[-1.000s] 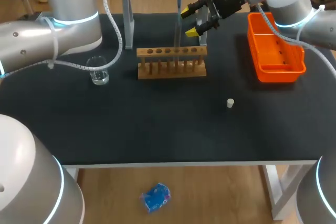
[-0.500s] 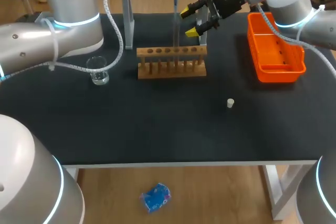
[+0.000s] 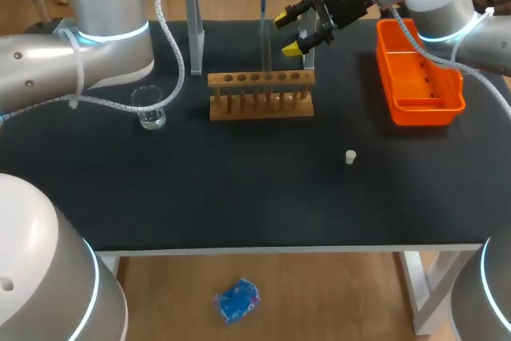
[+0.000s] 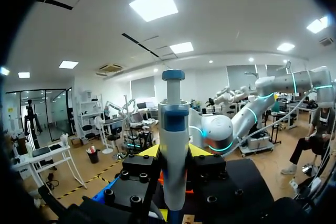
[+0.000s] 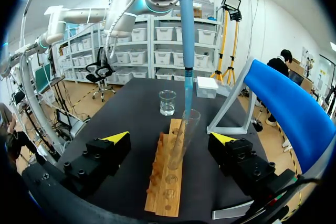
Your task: Invert the test tube, pick up the pipette, mount the tip to pipette, aspirate from beaker and dispense into the tube, eject the tip, return the pipette, and cap with the stopper.
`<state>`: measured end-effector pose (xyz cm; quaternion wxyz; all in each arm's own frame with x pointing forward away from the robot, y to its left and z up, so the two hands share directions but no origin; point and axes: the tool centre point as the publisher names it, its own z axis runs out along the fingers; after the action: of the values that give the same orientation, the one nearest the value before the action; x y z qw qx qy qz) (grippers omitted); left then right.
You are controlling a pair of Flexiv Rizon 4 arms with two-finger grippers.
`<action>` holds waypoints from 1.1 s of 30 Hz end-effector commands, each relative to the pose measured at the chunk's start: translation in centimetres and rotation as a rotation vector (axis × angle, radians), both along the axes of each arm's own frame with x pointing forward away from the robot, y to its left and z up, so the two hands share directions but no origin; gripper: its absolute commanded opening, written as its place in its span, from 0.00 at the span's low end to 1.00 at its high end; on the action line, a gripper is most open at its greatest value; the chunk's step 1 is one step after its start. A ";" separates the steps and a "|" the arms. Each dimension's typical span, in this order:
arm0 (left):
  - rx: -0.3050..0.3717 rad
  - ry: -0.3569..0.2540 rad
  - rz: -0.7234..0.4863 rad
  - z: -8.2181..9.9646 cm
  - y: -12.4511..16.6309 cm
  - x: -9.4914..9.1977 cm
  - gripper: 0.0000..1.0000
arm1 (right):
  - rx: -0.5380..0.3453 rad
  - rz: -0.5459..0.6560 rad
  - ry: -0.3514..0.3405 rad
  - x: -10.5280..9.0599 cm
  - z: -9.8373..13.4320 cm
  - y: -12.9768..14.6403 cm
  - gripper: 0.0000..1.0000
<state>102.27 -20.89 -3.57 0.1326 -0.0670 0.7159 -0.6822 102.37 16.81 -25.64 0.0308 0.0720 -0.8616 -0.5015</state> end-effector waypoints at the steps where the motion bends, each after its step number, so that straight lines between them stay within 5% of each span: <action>1: 0.002 0.008 -0.004 0.0 0.1 -0.3 0.00 | -0.002 0.004 0.001 0.1 0.0 -0.1 1.00; 33: -0.016 -0.023 -0.016 -0.2 -0.7 -1.5 0.00 | -0.002 0.004 0.001 0.1 0.0 -0.1 1.00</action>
<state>100.95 -21.59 -3.61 0.1332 -0.0545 0.7114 -0.6879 102.37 16.81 -25.64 0.0308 0.0720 -0.8616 -0.5015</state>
